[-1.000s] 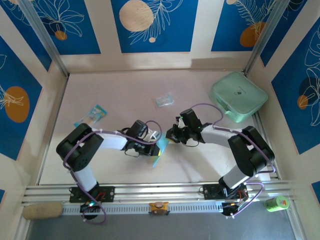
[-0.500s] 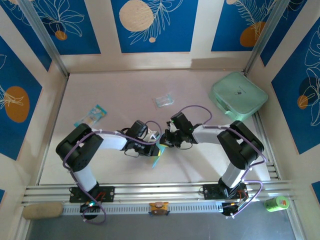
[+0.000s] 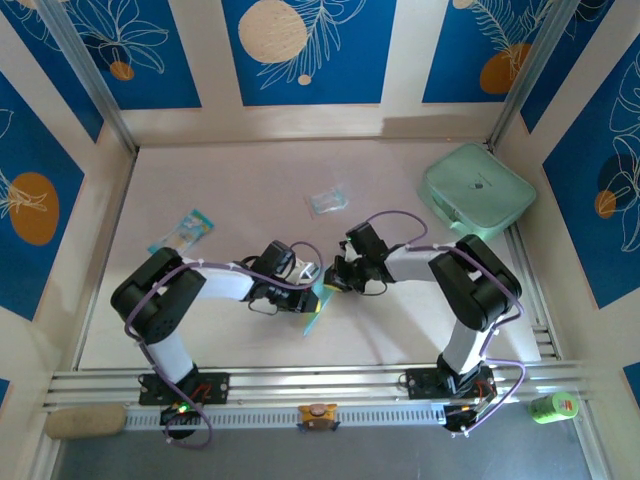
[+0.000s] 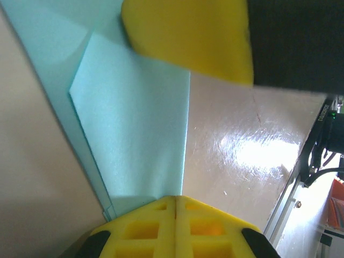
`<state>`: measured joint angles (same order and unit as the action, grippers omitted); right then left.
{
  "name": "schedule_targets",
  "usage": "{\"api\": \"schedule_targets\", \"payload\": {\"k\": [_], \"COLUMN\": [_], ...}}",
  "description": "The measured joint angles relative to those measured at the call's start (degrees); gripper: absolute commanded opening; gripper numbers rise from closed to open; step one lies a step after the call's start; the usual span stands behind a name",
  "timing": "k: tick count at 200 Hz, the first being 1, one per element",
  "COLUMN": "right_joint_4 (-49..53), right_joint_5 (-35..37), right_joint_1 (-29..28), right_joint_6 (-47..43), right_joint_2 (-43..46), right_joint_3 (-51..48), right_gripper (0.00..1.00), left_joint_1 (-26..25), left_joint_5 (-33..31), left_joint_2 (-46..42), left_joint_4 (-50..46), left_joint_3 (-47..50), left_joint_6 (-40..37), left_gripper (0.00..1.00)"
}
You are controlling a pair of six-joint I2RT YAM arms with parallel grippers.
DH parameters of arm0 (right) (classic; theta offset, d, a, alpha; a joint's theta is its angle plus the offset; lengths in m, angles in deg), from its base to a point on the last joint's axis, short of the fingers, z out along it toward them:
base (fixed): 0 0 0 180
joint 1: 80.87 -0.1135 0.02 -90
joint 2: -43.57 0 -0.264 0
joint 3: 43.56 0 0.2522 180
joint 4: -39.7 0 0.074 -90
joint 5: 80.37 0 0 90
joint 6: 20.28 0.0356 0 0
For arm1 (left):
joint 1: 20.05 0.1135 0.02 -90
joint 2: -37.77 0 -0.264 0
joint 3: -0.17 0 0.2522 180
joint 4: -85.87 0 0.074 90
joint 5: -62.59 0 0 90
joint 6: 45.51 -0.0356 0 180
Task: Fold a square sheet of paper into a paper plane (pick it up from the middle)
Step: Fold the wing for the fifth time at the center of the table.
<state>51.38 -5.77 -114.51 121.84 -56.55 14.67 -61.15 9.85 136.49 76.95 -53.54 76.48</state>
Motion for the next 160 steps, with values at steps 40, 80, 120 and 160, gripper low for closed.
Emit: {"api": "schedule_targets", "payload": {"k": [40,80,120,160], "right_joint_4": [-0.7,-1.8,-2.5,-3.2], "right_joint_5": [-1.6,-3.2,-2.8,-2.6], "right_joint_1": [2.0,4.0,6.3,8.0], "right_joint_6": [0.5,0.9,0.8,0.8], "right_joint_2": [-0.6,-1.4,-1.4,-1.4], "right_joint_3": [0.0,0.0,-0.1,-0.3], "right_gripper": [0.09,0.09,0.09,0.09], "left_joint_1": [0.0,0.0,0.0,0.0], "left_joint_5": [0.0,0.0,-0.2,-0.2], "left_joint_2": [0.0,0.0,0.0,0.0], "left_joint_4": [0.5,1.1,1.6,1.7], "left_joint_3": [0.2,0.4,0.5,0.5], "left_joint_6": [0.0,0.0,0.1,0.3], "left_gripper": [0.00,0.00,0.00,0.00]}}
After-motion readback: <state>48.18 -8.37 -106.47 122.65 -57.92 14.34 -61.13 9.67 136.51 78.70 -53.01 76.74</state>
